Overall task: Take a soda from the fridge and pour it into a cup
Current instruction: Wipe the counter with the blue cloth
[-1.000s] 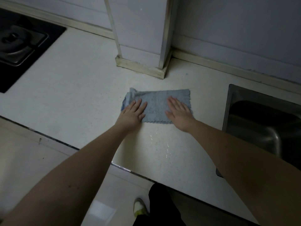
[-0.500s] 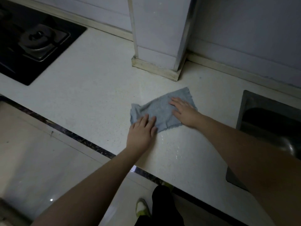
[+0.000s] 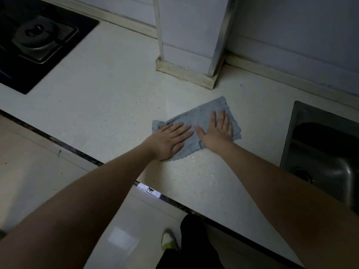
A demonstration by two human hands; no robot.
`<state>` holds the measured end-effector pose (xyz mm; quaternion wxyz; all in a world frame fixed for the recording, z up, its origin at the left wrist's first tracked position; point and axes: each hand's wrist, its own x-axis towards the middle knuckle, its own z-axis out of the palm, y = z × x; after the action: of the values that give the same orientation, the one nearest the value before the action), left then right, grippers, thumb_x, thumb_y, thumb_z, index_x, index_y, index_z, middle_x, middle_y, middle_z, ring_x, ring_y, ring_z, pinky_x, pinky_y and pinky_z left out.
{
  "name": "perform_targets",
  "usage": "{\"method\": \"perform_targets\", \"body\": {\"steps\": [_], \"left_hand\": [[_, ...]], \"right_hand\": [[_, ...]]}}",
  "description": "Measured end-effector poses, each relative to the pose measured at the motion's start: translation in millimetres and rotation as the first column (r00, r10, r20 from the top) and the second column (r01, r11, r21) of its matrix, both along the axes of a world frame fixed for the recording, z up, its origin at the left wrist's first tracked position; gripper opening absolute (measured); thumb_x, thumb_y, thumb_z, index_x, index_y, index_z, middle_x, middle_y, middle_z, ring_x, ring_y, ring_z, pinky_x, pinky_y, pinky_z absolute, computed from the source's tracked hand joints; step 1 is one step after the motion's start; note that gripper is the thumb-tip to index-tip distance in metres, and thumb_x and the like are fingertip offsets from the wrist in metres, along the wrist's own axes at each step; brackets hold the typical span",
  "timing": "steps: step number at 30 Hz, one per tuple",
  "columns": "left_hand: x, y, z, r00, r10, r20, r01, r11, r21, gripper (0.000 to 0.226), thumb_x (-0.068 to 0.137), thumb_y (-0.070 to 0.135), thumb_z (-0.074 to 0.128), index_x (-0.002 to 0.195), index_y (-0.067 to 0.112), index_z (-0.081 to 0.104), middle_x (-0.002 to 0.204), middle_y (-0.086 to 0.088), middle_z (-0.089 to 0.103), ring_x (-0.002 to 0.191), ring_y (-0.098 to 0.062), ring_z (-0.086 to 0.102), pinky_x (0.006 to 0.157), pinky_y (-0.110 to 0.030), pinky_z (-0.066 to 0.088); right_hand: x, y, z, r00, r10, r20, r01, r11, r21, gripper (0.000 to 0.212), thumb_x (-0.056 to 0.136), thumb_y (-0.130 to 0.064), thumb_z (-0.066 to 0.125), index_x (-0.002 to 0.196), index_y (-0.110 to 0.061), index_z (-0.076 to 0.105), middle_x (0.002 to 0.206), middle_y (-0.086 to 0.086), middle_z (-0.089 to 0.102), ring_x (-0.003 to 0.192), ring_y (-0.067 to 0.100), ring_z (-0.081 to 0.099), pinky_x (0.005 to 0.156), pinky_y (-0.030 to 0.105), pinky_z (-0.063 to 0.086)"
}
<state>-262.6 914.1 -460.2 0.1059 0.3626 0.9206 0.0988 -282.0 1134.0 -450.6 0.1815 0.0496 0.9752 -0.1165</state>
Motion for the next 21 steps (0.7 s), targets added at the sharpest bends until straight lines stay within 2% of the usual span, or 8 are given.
{"method": "perform_targets", "body": {"steps": [7,11,16,19,21], "left_hand": [[33.1,12.1,3.1,0.988,0.157,0.005,-0.157,0.986,-0.050,0.068,0.091,0.059,-0.016,0.150,0.030,-0.002,0.162,0.001,0.004,0.149,-0.022,0.002,0.121,-0.040,-0.002],[63.3,29.7,-2.8,0.968,0.250,-0.007,-0.250,0.968,-0.028,0.062,0.098,0.055,-0.003,0.153,0.027,0.007,0.161,-0.007,0.015,0.148,-0.031,0.014,0.118,-0.049,0.006],[90.9,48.4,1.2,0.949,0.310,-0.058,-0.311,0.950,-0.013,0.055,0.102,0.048,0.012,0.151,0.026,0.023,0.154,-0.017,0.033,0.139,-0.041,0.035,0.111,-0.056,0.021],[102.0,54.1,4.4,0.952,0.292,-0.094,-0.292,0.956,0.011,0.054,0.101,0.045,0.020,0.150,0.025,0.030,0.154,-0.014,0.035,0.138,-0.036,0.038,0.110,-0.056,0.032],[105.3,55.8,4.6,0.965,0.241,-0.104,-0.243,0.970,-0.009,0.055,0.100,0.042,0.021,0.151,0.023,0.032,0.156,-0.009,0.032,0.141,-0.029,0.035,0.113,-0.051,0.032]], "right_hand": [[-5.3,5.2,13.4,0.981,0.172,0.090,-0.173,0.985,-0.003,0.093,0.088,-0.075,0.020,0.149,-0.018,-0.021,0.155,0.011,-0.029,0.144,0.026,-0.023,0.117,0.042,-0.012],[-2.9,9.2,21.6,0.946,0.311,0.094,-0.314,0.949,0.026,0.090,0.090,-0.072,0.020,0.150,-0.019,-0.020,0.155,0.010,-0.030,0.145,0.025,-0.021,0.118,0.041,-0.011],[-0.7,8.8,26.7,0.912,0.388,0.135,-0.399,0.915,0.065,0.091,0.087,-0.076,0.017,0.150,-0.021,-0.021,0.155,0.008,-0.030,0.145,0.023,-0.022,0.118,0.041,-0.010],[0.4,9.1,24.9,0.901,0.413,0.132,-0.426,0.901,0.083,0.091,0.087,-0.076,0.016,0.149,-0.022,-0.021,0.156,0.008,-0.029,0.145,0.022,-0.021,0.119,0.041,-0.009],[1.7,10.9,23.1,0.898,0.423,0.121,-0.434,0.897,0.083,0.090,0.087,-0.076,0.016,0.149,-0.023,-0.022,0.156,0.007,-0.030,0.145,0.021,-0.021,0.119,0.040,-0.009]]}}
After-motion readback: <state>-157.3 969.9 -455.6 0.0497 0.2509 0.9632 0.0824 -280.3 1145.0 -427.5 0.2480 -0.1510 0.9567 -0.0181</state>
